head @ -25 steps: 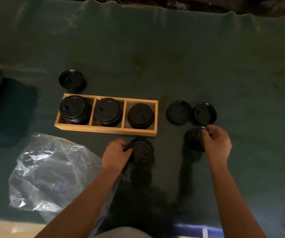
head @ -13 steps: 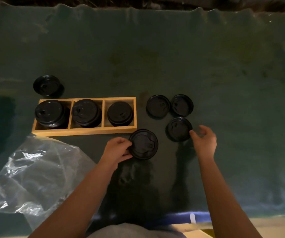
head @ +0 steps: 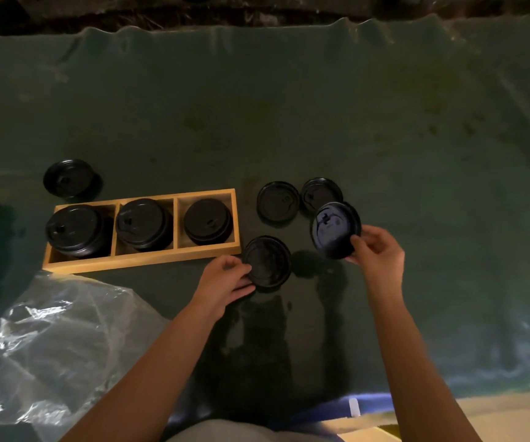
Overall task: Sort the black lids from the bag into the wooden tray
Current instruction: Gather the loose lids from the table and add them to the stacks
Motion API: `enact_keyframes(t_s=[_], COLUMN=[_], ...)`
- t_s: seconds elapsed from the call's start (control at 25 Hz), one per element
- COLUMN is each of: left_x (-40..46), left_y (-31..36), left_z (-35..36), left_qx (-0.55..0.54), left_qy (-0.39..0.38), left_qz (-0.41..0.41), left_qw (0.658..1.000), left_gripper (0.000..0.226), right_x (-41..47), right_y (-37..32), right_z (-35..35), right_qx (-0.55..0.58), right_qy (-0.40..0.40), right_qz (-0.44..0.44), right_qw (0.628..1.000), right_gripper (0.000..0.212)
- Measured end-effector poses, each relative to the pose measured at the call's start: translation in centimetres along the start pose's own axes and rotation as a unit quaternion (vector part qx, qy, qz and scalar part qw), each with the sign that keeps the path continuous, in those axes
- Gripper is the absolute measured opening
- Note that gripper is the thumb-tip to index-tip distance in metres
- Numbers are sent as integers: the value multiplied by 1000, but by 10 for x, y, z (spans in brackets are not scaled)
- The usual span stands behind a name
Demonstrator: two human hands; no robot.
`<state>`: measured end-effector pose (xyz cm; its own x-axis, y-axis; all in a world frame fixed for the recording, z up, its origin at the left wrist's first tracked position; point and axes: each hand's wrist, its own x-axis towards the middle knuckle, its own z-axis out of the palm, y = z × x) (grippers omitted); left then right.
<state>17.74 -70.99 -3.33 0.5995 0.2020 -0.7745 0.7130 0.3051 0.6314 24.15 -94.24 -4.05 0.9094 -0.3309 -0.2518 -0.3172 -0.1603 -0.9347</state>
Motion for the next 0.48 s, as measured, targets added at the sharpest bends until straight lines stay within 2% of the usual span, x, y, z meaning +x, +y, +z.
enact_keyframes(t_s=[0.08,0.16,0.28,0.44,0.48], left_x=[0,-2,-5,-7,-7], left_y=[1,3,10,17,19], left_z=[5,9,8,7,8], left_qx=[0,-13,-33,-76,-82], left_qy=[-20,-63,-130,-144,-147], left_qz=[10,15,24,29,31], left_qw=[1000,998,991,986,985], left_gripper=[14,14,12,11,20], right_x=[-10,-17,-16,-14,-14], right_y=[-8,-9,-10,-10,-9], right_z=[8,23,40,55,59], right_qx=[16,-52,-155,-167,-166], right_qy=[-75,-125,-112,-110,-109], right_qz=[10,8,-20,-53,-64], right_qw=[997,991,981,978,978], right_gripper=[21,21,24,24,24])
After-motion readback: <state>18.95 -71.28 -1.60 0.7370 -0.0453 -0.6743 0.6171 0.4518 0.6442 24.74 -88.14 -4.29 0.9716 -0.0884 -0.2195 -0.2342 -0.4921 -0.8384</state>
